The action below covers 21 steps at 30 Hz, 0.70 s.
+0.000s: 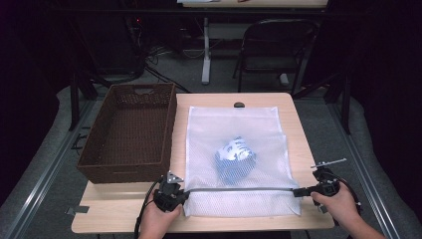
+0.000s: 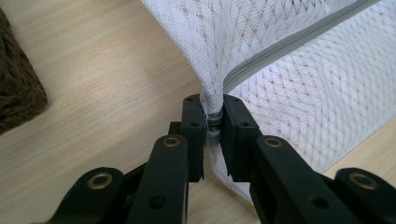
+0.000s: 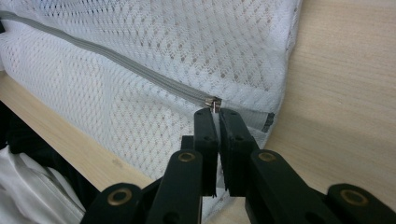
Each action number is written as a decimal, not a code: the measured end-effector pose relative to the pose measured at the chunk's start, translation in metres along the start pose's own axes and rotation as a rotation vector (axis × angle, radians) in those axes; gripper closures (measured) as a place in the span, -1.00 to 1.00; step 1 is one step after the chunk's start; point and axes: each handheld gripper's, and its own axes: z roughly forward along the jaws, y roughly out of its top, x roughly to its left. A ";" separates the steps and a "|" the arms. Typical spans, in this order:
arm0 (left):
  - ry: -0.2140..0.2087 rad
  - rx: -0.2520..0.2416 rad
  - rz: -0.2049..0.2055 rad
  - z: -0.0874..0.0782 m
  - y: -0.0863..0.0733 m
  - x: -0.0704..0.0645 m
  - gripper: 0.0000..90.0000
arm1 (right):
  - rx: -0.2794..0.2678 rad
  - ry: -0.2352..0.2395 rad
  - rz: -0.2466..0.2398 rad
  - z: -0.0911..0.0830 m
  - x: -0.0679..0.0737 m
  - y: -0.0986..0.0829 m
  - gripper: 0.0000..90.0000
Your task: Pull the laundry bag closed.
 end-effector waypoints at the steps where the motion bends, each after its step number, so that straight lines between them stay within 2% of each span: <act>1: 0.000 0.000 0.000 0.000 0.000 0.000 0.77 | 0.000 0.000 0.000 0.000 0.000 0.000 0.91; 9: 0.013 0.028 0.015 0.005 -0.002 -0.001 0.67 | 0.002 -0.029 -0.026 -0.001 0.002 -0.001 0.82; 11: 0.007 0.024 -0.002 0.004 -0.002 -0.001 0.61 | -0.009 -0.025 -0.023 -0.002 0.002 -0.002 0.73; 13: 0.003 0.020 0.006 0.003 -0.001 -0.001 0.55 | -0.016 -0.031 -0.020 -0.003 0.003 -0.002 0.64; 14: 0.000 0.017 -0.012 0.003 -0.001 -0.002 0.50 | -0.021 -0.034 -0.021 -0.004 0.003 -0.002 0.57; 18: -0.006 -0.001 -0.022 0.000 -0.001 -0.001 0.30 | -0.049 -0.052 -0.033 -0.005 0.005 -0.003 0.28; 21: -0.011 -0.014 -0.025 -0.001 0.000 0.000 0.21 | -0.061 -0.069 -0.068 -0.006 0.009 -0.003 0.14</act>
